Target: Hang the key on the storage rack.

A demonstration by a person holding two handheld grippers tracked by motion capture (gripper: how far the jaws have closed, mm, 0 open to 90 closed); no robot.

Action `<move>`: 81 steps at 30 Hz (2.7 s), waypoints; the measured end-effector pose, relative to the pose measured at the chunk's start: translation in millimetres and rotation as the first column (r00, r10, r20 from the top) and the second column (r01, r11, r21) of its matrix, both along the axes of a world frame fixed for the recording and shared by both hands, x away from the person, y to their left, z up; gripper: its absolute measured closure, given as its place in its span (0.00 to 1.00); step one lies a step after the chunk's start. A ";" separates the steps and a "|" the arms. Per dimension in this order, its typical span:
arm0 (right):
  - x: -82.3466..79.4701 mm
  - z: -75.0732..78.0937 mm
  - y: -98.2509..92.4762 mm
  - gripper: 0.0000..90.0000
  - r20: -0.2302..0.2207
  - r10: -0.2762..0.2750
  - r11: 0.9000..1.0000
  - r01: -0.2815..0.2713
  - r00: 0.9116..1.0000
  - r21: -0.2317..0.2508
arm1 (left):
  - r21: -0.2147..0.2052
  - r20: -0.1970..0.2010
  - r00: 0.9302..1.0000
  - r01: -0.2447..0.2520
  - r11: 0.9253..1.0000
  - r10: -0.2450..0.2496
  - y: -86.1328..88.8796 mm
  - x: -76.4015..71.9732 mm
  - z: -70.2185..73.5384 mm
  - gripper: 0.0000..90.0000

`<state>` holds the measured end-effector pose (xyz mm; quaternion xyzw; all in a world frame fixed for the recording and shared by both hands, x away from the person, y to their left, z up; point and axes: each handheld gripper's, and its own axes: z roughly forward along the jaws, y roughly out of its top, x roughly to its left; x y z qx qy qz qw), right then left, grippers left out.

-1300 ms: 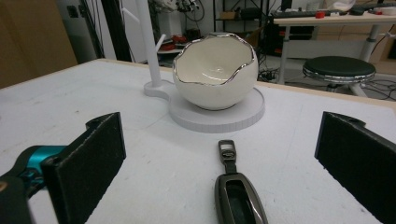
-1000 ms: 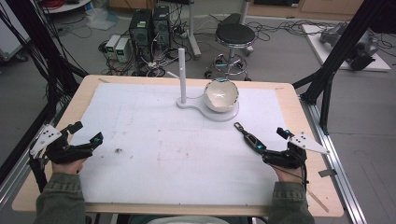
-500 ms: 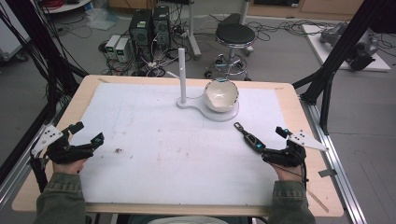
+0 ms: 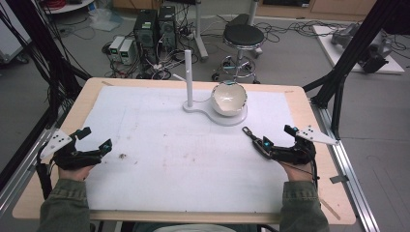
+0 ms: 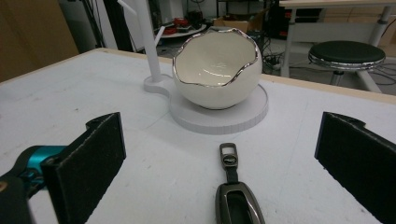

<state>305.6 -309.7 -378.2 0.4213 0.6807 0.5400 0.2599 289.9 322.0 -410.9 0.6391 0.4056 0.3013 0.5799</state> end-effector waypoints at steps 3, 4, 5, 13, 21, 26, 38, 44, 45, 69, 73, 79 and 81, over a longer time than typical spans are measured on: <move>4.5 5.9 2.3 0.01 -0.014 0.006 1.000 -0.007 1.000 -0.021 | 0.000 0.000 1.000 -0.003 1.000 0.003 0.5 -0.1 0.1 0.04; 6.0 7.5 3.2 0.01 -0.012 0.008 0.999 -0.008 1.000 -0.034 | -0.002 0.002 1.000 -0.004 1.000 0.004 0.6 -0.1 0.2 0.04; 7.1 9.8 4.9 0.01 -0.015 0.009 0.999 -0.010 1.000 -0.042 | -0.003 0.002 1.000 -0.004 1.000 0.004 0.8 -0.4 0.4 0.04; 21.7 22.1 15.4 0.01 -0.038 0.016 0.996 -0.020 0.999 -0.091 | 0.002 0.001 1.000 -0.008 1.000 0.008 0.9 0.0 0.0 0.04; 37.3 32.1 29.7 0.01 -0.091 0.051 0.989 -0.063 0.995 -0.137 | 0.004 -0.001 1.000 -0.004 1.000 0.004 0.0 0.6 -0.5 0.04; 52.9 33.8 33.3 0.01 -0.147 0.051 0.983 -0.075 0.988 -0.167 | 0.003 -0.002 1.000 -0.007 1.000 0.007 1.0 0.8 -0.5 0.04; 81.8 32.9 47.8 0.01 -0.266 0.050 0.949 -0.129 0.963 -0.287 | 0.005 -0.005 1.000 -0.006 1.000 0.006 1.5 1.3 -1.0 0.04; 97.6 28.4 60.3 0.01 -0.369 0.045 0.913 -0.189 0.928 -0.362 | 0.001 -0.003 1.000 -0.003 1.000 0.003 1.4 1.9 -1.3 0.04; 100.6 27.5 62.1 0.01 -0.378 0.042 0.902 -0.197 0.925 -0.383 | 0.000 -0.003 1.000 -0.002 1.000 0.002 1.5 1.9 -1.3 0.04; 155.0 -14.4 91.5 0.05 -0.596 -0.130 0.765 -0.302 0.793 -0.569 | 0.018 -0.015 1.000 0.007 1.000 -0.007 0.6 4.2 -3.5 0.04; 158.8 -17.5 93.2 0.15 -0.609 -0.151 0.754 -0.308 0.778 -0.580 | 0.014 -0.018 1.000 0.006 1.000 -0.006 0.8 5.0 -4.0 0.04; 164.6 -26.4 91.3 0.29 -0.663 -0.192 0.737 -0.340 0.723 -0.584 | 0.026 -0.024 1.000 0.016 1.000 -0.016 -1.5 5.5 -5.1 0.04; 166.0 -25.3 91.0 0.39 -0.666 -0.175 0.745 -0.345 0.725 -0.571 | 0.026 -0.022 1.000 0.015 1.000 -0.015 -1.2 5.8 -5.3 0.04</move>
